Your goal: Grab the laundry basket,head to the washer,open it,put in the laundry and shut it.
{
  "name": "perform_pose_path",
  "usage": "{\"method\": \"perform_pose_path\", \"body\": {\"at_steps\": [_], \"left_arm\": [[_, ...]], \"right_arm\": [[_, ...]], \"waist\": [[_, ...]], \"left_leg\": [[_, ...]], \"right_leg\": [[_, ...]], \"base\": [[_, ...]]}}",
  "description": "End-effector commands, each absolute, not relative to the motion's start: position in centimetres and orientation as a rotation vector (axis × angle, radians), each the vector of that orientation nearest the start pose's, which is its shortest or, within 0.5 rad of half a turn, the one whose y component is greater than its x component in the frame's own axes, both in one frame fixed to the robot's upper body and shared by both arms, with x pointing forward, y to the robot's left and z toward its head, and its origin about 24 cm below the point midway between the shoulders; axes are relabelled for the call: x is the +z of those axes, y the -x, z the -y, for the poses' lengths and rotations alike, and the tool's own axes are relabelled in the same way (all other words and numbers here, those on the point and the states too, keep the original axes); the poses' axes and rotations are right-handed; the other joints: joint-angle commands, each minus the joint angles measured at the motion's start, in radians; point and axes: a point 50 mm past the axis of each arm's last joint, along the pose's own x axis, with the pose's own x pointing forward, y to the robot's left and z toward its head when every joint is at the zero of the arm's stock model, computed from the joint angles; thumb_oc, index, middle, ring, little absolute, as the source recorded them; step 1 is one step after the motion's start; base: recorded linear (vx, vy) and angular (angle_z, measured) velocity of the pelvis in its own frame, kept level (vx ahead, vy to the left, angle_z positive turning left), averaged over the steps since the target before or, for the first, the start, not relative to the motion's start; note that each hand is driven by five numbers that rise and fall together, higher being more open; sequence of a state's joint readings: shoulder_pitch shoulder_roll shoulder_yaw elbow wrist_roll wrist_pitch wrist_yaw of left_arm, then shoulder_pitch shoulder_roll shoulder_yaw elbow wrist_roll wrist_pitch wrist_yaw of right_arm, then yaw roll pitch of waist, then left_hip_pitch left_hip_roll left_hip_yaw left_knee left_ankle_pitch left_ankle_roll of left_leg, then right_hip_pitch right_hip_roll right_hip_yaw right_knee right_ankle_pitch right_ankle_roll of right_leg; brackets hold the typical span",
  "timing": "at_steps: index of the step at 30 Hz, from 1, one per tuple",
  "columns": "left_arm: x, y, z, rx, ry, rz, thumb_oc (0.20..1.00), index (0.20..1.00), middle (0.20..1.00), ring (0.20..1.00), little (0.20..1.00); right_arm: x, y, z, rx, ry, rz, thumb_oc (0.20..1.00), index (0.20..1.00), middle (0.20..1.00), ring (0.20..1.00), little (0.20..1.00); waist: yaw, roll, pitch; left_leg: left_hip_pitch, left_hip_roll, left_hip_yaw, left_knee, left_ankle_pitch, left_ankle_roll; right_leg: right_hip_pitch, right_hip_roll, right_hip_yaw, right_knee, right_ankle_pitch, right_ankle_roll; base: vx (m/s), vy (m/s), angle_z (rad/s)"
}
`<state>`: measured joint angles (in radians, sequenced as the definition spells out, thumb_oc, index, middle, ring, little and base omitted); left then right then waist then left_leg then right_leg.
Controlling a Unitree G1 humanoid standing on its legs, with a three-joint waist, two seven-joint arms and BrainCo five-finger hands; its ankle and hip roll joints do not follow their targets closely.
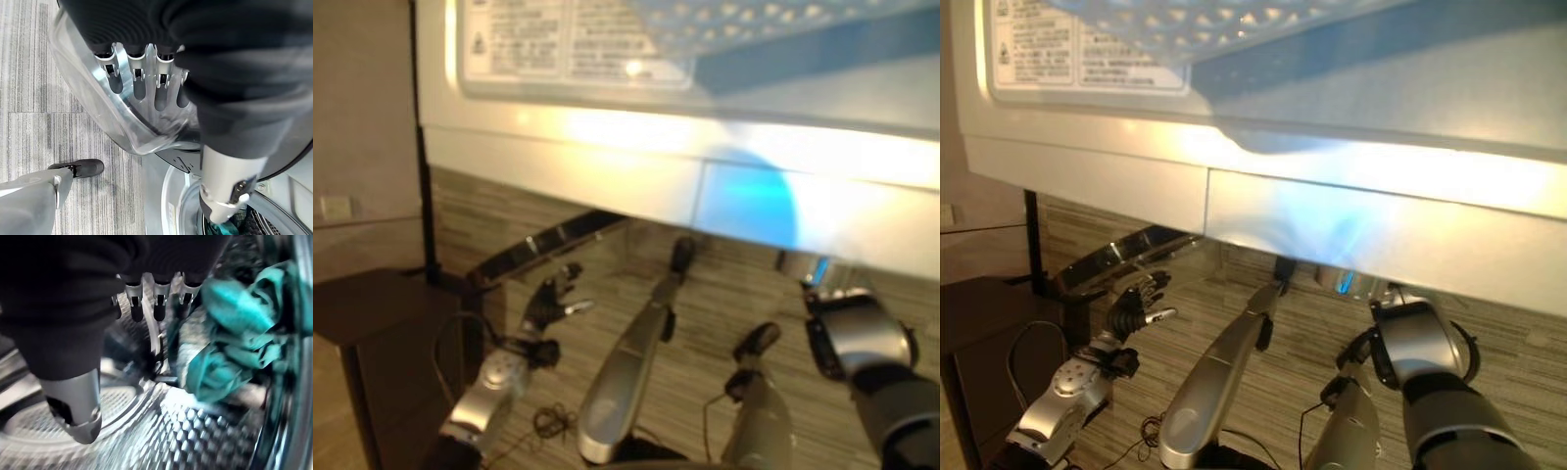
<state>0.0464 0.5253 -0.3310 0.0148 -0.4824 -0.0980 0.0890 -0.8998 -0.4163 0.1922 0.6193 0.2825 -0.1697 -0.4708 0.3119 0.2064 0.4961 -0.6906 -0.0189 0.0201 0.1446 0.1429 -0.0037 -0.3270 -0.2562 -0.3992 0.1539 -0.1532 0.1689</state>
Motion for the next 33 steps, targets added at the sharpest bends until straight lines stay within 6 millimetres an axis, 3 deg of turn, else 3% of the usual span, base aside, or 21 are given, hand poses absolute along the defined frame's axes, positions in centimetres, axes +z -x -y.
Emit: {"method": "perform_pose_path", "body": {"at_steps": [1, 3, 4, 5, 6, 7, 10, 11, 12, 13, 14, 15, 16, 17, 18, 21, 26, 29, 33], "left_arm": [[3.7, -23.4, -17.8, -0.198, -0.025, -0.054, 1.000, 1.000, 1.000, 1.000, 1.000], [3.9, -23.5, -17.8, -0.200, -0.020, -0.049, 1.000, 1.000, 1.000, 1.000, 1.000], [4.0, -23.5, -17.8, -0.202, -0.018, -0.045, 1.000, 1.000, 1.000, 1.000, 1.000], [4.1, -23.5, -17.8, -0.201, -0.016, -0.042, 1.000, 1.000, 1.000, 1.000, 1.000], [4.0, -23.4, -17.8, -0.201, -0.016, -0.045, 1.000, 1.000, 1.000, 1.000, 1.000], [4.1, -23.4, -17.9, -0.194, -0.007, -0.041, 1.000, 1.000, 1.000, 1.000, 1.000], [4.1, -23.2, -18.2, -0.179, -0.003, -0.044, 1.000, 1.000, 1.000, 1.000, 1.000], [4.1, -23.1, -18.9, -0.151, -0.004, -0.045, 1.000, 1.000, 1.000, 1.000, 1.000], [4.2, -23.0, -19.2, -0.139, -0.006, -0.045, 1.000, 1.000, 1.000, 1.000, 1.000], [4.1, -23.0, -19.2, -0.138, -0.006, -0.048, 1.000, 1.000, 1.000, 1.000, 1.000], [4.4, -22.8, -20.1, -0.108, -0.016, -0.041, 1.000, 1.000, 1.000, 1.000, 1.000], [4.4, -22.5, -20.7, -0.089, -0.020, -0.044, 1.000, 1.000, 1.000, 1.000, 1.000], [4.3, -22.5, -20.7, -0.088, -0.019, -0.047, 1.000, 1.000, 1.000, 1.000, 1.000], [4.1, -21.9, -21.9, -0.051, -0.035, -0.063, 1.000, 1.000, 1.000, 1.000, 1.000], [4.1, -21.8, -21.9, -0.051, -0.035, -0.066, 1.000, 1.000, 1.000, 1.000, 1.000], [3.6, -21.0, -23.8, 0.009, -0.065, -0.101, 1.000, 1.000, 1.000, 1.000, 1.000], [3.1, -20.5, -24.4, 0.029, -0.071, -0.132, 1.000, 1.000, 1.000, 1.000, 1.000], [2.3, -20.2, -24.2, 0.041, -0.053, -0.163, 1.000, 1.000, 1.000, 1.000, 1.000], [1.5, -19.7, -24.1, 0.069, -0.033, -0.192, 1.000, 1.000, 1.000, 1.000, 1.000]], "right_arm": [[21.3, -37.8, 17.0, -0.252, 0.138, 0.527, 1.000, 1.000, 1.000, 1.000, 1.000], [19.2, -37.4, 15.9, -0.206, 0.127, 0.481, 1.000, 1.000, 1.000, 1.000, 1.000], [16.5, -36.8, 14.5, -0.142, 0.138, 0.412, 1.000, 1.000, 1.000, 1.000, 1.000], [15.2, -36.3, 13.8, -0.104, 0.138, 0.382, 1.000, 1.000, 1.000, 1.000, 1.000], [15.1, -36.3, 13.8, -0.103, 0.138, 0.380, 1.000, 1.000, 1.000, 1.000, 1.000], [12.1, -35.1, 12.7, -0.041, 0.119, 0.291, 1.000, 1.000, 1.000, 1.000, 1.000], [8.7, -33.7, 12.2, 0.009, 0.130, 0.184, 1.000, 1.000, 1.000, 1.000, 1.000], [5.4, -32.1, 12.6, 0.039, 0.153, 0.073, 1.000, 1.000, 1.000, 1.000, 1.000], [4.1, -31.2, 12.9, 0.057, 0.168, 0.024, 1.000, 1.000, 1.000, 1.000, 1.000], [4.0, -31.1, 12.9, 0.058, 0.168, 0.021, 1.000, 1.000, 1.000, 1.000, 1.000], [1.0, -28.7, 14.1, 0.091, 0.209, -0.088, 1.000, 1.000, 1.000, 1.000, 1.000], [-0.4, -27.4, 14.9, 0.100, 0.228, -0.144, 1.000, 1.000, 1.000, 1.000, 1.000], [-0.4, -27.2, 14.9, 0.102, 0.228, -0.147, 1.000, 1.000, 1.000, 1.000, 1.000], [-2.3, -25.1, 16.5, 0.109, 0.249, -0.236, 1.000, 1.000, 1.000, 1.000, 1.000], [-2.4, -24.9, 16.5, 0.111, 0.249, -0.239, 1.000, 1.000, 1.000, 1.000, 1.000], [-4.8, -21.7, 19.0, 0.094, 0.287, -0.370, 1.000, 1.000, 1.000, 1.000, 1.000], [-6.2, -19.7, 20.2, 0.059, 0.265, -0.458, 1.000, 1.000, 1.000, 1.000, 1.000], [-6.1, -18.7, 21.1, 0.014, 0.229, -0.470, 1.000, 1.000, 1.000, 1.000, 1.000], [-5.2, -18.3, 22.5, -0.071, 0.204, -0.435, 1.000, 1.000, 1.000, 1.000, 1.000]], "waist": [[-0.009, 0.016, 0.004], [-0.017, 0.011, 0.002], [-0.025, 0.002, -0.003], [-0.032, -0.004, -0.006], [-0.033, -0.005, -0.007], [-0.045, -0.019, -0.012], [-0.059, -0.036, -0.024], [-0.073, -0.057, -0.038], [-0.081, -0.067, -0.044], [-0.083, -0.068, -0.045], [-0.098, -0.091, -0.062], [-0.108, -0.106, -0.077], [-0.109, -0.106, -0.079], [-0.120, -0.129, -0.104], [-0.122, -0.129, -0.106], [-0.144, -0.170, -0.161], [-0.161, -0.192, -0.213], [-0.185, -0.208, -0.263], [-0.205, -0.202, -0.309]], "left_leg": [[-0.039, 0.022, 0.039, 0.006, -0.049, -0.037], [-0.025, 0.030, 0.040, -0.001, -0.043, -0.039], [-0.008, 0.039, 0.043, -0.013, -0.032, -0.046], [0.000, 0.043, 0.044, -0.020, -0.027, -0.049], [0.002, 0.043, 0.044, -0.022, -0.026, -0.049], [0.018, 0.051, 0.045, -0.033, -0.018, -0.054], [0.042, 0.059, 0.043, -0.047, -0.010, -0.058], [0.066, 0.072, 0.044, -0.057, -0.004, -0.062], [0.076, 0.078, 0.045, -0.060, -0.002, -0.064], [0.079, 0.077, 0.045, -0.062, -0.002, -0.064], [0.101, 0.088, 0.044, -0.070, 0.005, -0.069], [0.113, 0.094, 0.043, -0.075, 0.008, -0.072], [0.115, 0.094, 0.042, -0.076, 0.009, -0.072], [0.139, 0.103, 0.037, -0.082, 0.013, -0.076], [0.142, 0.103, 0.036, -0.084, 0.014, -0.076], [0.203, 0.121, 0.031, -0.093, 0.016, -0.076], [0.265, 0.132, 0.027, -0.109, 0.020, -0.077], [0.329, 0.140, 0.027, -0.129, 0.016, -0.076], [0.382, 0.158, 0.037, -0.155, 0.030, -0.066]], "right_leg": [[0.044, 0.011, 0.043, 0.105, -0.129, -0.081], [0.052, 0.016, 0.046, 0.103, -0.133, -0.082], [0.068, 0.024, 0.047, 0.091, -0.136, -0.084], [0.075, 0.028, 0.047, 0.085, -0.135, -0.084], [0.077, 0.029, 0.046, 0.084, -0.135, -0.084], [0.091, 0.036, 0.047, 0.073, -0.135, -0.085], [0.113, 0.045, 0.047, 0.061, -0.136, -0.087], [0.134, 0.055, 0.048, 0.050, -0.139, -0.088], [0.144, 0.059, 0.047, 0.045, -0.139, -0.089], [0.146, 0.059, 0.046, 0.043, -0.139, -0.089], [0.170, 0.067, 0.043, 0.034, -0.141, -0.092], [0.186, 0.072, 0.041, 0.027, -0.143, -0.093], [0.188, 0.073, 0.040, 0.026, -0.143, -0.094], [0.215, 0.082, 0.038, 0.017, -0.147, -0.097], [0.218, 0.083, 0.037, 0.015, -0.146, -0.097], [0.269, 0.096, 0.036, 0.006, -0.147, -0.100], [0.322, 0.109, 0.037, -0.006, -0.143, -0.102], [0.367, 0.122, 0.055, -0.028, -0.134, -0.100], [0.399, 0.131, 0.070, -0.055, -0.097, -0.090]], "base": [[-0.04, -0.037, -0.02], [-0.05, -0.039, -0.05], [-0.07, -0.054, -0.09], [-0.05, -0.046, -0.11], [-0.05, -0.056, -0.10], [-0.05, -0.060, -0.10], [-0.03, -0.055, -0.10], [-0.04, -0.081, -0.14], [-0.03, -0.066, -0.14], [-0.02, -0.087, -0.08], [0.00, -0.112, -0.05], [0.00, -0.112, -0.07], [0.03, -0.128, 0.02], [0.02, -0.085, 0.00], [0.04, -0.160, 0.02], [0.03, -0.119, -0.01], [0.01, -0.081, 0.00], [-0.01, -0.072, 0.01], [-0.04, 0.009, -0.11]]}}
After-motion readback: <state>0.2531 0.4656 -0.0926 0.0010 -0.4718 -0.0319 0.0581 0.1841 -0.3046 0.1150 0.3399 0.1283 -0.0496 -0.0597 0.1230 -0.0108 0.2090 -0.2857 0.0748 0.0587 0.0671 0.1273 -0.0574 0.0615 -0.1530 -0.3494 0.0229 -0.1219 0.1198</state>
